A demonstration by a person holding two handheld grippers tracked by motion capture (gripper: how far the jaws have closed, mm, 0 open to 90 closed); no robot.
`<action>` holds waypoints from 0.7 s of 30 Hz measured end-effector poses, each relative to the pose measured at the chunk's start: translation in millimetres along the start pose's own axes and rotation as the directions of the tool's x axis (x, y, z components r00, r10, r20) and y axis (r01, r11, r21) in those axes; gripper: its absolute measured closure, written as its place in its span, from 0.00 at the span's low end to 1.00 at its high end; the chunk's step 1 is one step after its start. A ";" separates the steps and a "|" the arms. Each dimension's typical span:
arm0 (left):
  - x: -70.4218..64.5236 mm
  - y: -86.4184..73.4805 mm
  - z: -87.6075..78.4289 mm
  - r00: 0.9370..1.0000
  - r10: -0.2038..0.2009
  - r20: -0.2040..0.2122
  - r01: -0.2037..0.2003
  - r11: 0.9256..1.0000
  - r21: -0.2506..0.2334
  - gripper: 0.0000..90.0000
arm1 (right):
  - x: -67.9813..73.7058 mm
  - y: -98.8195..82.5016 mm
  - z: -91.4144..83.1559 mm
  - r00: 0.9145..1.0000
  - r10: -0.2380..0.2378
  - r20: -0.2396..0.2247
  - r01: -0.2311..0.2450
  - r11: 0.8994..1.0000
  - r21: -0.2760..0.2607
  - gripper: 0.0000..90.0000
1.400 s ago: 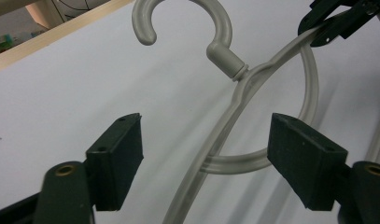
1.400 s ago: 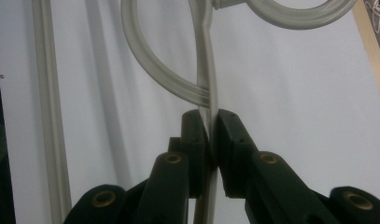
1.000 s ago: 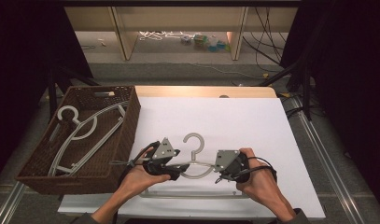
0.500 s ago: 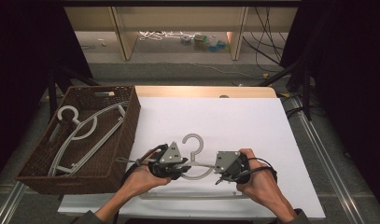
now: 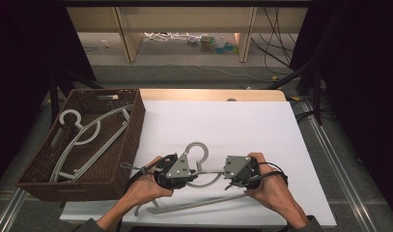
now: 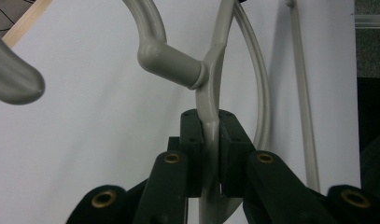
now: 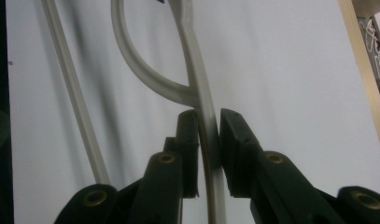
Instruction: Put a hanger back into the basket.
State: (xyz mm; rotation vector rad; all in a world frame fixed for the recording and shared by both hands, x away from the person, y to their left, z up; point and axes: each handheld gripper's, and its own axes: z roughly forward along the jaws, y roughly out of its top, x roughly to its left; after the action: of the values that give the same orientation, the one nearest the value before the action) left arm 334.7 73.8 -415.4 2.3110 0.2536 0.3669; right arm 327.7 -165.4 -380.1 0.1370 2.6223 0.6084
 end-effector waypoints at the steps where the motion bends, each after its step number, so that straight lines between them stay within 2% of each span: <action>1: 0.6 0.0 -0.7 1.000 0.001 0.001 -0.001 1.000 0.005 0.91 | -0.4 -1.4 0.4 0.999 0.034 0.000 -0.034 0.999 -0.007 0.84; 2: 1.3 -0.5 -1.2 1.000 -0.014 -0.010 0.014 1.000 -0.002 0.91 | -1.2 -1.8 -0.2 0.999 0.042 -0.003 -0.042 0.999 -0.007 0.80; 4: 4.6 -1.9 -3.7 0.999 -0.028 -0.023 0.028 1.000 -0.010 0.91 | -3.1 -1.8 -1.2 0.994 0.112 0.010 -0.111 0.993 -0.045 0.65; 5: 6.6 -2.5 -5.4 0.999 -0.028 -0.025 0.028 1.000 -0.004 0.91 | -3.2 -1.3 -2.6 0.988 0.157 0.015 -0.155 0.986 -0.067 0.59; 6: 6.6 -2.5 -5.4 0.999 -0.028 -0.025 0.028 1.000 -0.004 0.91 | -3.2 -1.3 -2.6 0.988 0.157 0.015 -0.155 0.986 -0.067 0.59; 7: 11.9 -4.7 -9.8 0.998 -0.045 -0.041 0.045 0.999 -0.002 0.91 | -5.9 -1.1 -5.8 0.975 0.222 0.031 -0.217 0.969 -0.117 0.53; 9: 15.7 -6.5 -13.3 0.996 -0.062 -0.061 0.062 0.998 -0.007 0.91 | -8.6 -2.0 -9.2 0.965 0.258 0.035 -0.251 0.958 -0.140 0.47; 12: 19.8 -9.1 -17.7 0.994 -0.089 -0.071 0.088 0.996 -0.011 0.91 | -12.1 -3.7 -12.0 0.943 0.325 0.072 -0.306 0.932 -0.194 0.41; 13: 21.3 -10.0 -19.2 0.993 -0.091 -0.078 0.090 0.996 -0.012 0.91 | -13.1 -4.3 -12.6 0.940 0.333 0.078 -0.312 0.927 -0.207 0.39; 14: 23.5 -11.2 -21.1 0.991 -0.097 -0.087 0.097 0.995 -0.008 0.91 | -14.4 -4.8 -13.1 0.932 0.352 0.088 -0.326 0.919 -0.222 0.37; 16: 25.7 -12.9 -23.3 0.989 -0.120 -0.090 0.119 0.993 -0.013 0.91 | -16.3 -5.5 -15.0 0.911 0.400 0.101 -0.365 0.895 -0.255 0.32; 19: 30.7 -15.6 -26.8 0.984 -0.140 -0.113 0.139 0.990 -0.015 0.91 | -19.1 -7.8 -16.6 0.900 0.422 0.106 -0.378 0.879 -0.290 0.32; 20: 30.7 -15.6 -26.8 0.984 -0.140 -0.113 0.139 0.990 -0.015 0.91 | -19.1 -7.8 -16.6 0.900 0.422 0.106 -0.378 0.879 -0.290 0.32; 21: 32.7 -17.5 -28.4 0.979 -0.162 -0.126 0.161 0.987 -0.021 0.91 | -19.6 -9.2 -17.9 0.887 0.449 0.110 -0.398 0.863 -0.311 0.30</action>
State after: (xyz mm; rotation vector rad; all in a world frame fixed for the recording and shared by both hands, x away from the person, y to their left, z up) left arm 354.6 114.2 -403.2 2.2406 0.4982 0.4329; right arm 337.4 -184.5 -361.9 0.6649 2.3061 1.0583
